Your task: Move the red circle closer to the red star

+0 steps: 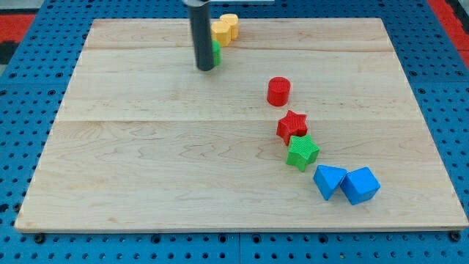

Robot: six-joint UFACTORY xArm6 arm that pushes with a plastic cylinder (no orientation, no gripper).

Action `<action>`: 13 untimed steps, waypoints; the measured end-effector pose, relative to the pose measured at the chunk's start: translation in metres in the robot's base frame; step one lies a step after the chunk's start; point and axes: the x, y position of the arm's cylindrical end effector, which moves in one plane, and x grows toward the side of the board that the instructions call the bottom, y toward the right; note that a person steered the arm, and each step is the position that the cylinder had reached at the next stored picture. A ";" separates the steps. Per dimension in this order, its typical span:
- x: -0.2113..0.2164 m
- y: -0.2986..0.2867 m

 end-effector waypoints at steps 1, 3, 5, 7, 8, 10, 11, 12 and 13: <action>-0.021 0.005; -0.026 0.029; -0.033 0.059; -0.036 0.099; -0.024 0.094; 0.035 0.094; 0.069 0.094; 0.085 0.099; 0.090 0.110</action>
